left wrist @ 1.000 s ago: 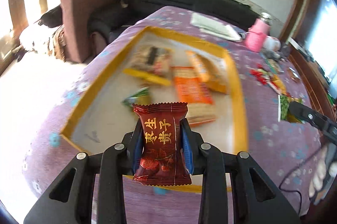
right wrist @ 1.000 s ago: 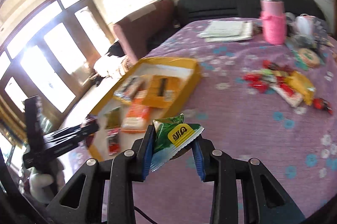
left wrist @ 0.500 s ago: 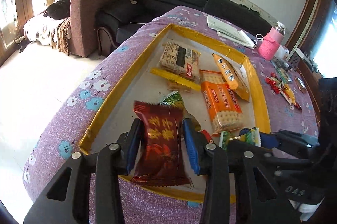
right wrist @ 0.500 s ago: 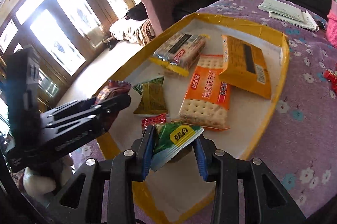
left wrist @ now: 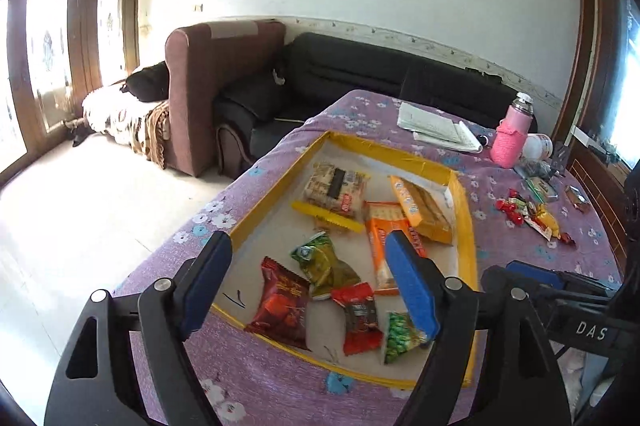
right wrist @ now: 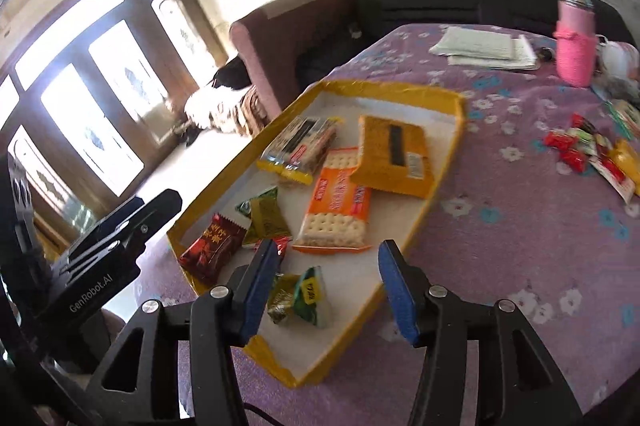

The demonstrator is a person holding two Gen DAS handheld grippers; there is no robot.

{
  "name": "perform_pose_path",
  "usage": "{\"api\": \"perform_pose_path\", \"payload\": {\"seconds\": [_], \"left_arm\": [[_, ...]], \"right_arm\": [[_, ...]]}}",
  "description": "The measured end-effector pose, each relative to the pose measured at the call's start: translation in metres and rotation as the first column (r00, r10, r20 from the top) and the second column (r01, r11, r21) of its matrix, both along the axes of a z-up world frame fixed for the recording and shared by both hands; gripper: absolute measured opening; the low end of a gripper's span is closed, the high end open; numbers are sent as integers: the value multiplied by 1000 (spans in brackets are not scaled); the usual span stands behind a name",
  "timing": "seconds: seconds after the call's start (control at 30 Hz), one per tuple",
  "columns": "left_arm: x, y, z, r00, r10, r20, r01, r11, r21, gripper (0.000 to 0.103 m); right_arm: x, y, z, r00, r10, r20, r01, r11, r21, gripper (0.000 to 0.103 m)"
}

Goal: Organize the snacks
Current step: 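Move both tools back toward the snack pile, then grasp the yellow cracker bag with right tool while left tool grasps small red candy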

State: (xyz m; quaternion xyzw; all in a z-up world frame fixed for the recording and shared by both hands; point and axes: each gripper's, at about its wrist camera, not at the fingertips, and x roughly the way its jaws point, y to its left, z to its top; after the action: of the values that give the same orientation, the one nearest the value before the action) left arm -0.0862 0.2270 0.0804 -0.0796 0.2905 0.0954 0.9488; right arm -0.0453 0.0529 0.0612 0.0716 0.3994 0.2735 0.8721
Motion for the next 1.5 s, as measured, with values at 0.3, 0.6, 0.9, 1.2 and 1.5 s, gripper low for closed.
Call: {"api": "perform_pose_path", "payload": {"seconds": [0.3,0.6,0.9,1.2,1.5], "left_arm": [[-14,-73,15,977,-195,-91,194,981,-18,79],[-24,-163,18,907,-405,-112,405,914,-21,83],[-1,-183,-3,857,-484,-179,461,874,-154,83],[28,-161,-2,859,-482,-176,449,872,-197,83],[53,-141,-4,875,-449,-183,427,892,-151,83]], "right_arm": [[-34,-95,-3,988,-157,6,156,986,62,63],[-35,-224,-15,930,-367,-27,368,929,29,64],[19,-279,-7,896,-443,31,444,891,-95,83],[179,-289,-32,898,-433,-79,425,900,-99,82],[241,-256,-66,935,-318,-157,284,937,-204,82]]}}
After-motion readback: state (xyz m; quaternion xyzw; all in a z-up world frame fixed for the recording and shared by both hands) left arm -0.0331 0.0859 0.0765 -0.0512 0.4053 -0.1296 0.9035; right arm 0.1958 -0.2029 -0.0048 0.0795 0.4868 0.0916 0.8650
